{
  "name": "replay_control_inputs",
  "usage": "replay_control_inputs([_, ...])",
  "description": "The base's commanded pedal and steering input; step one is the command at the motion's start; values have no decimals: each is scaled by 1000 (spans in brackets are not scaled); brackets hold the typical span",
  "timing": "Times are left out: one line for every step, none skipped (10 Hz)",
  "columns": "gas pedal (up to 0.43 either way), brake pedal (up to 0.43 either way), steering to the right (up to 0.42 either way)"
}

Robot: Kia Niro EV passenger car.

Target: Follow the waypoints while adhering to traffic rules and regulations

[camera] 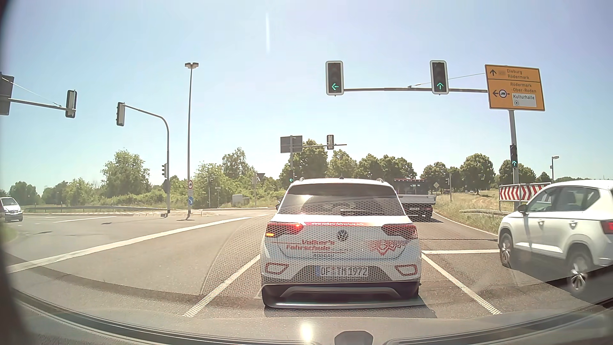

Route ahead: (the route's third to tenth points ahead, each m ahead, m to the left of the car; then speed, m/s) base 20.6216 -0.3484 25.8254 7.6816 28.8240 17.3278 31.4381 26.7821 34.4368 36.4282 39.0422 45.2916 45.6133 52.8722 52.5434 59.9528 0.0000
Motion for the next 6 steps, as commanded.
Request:
replay_control_inputs([0, 329, 29])
replay_control_inputs([0, 317, 29])
replay_control_inputs([0, 207, 29])
replay_control_inputs([0, 49, 29])
replay_control_inputs([0, 30, 28])
replay_control_inputs([0, 30, 29])
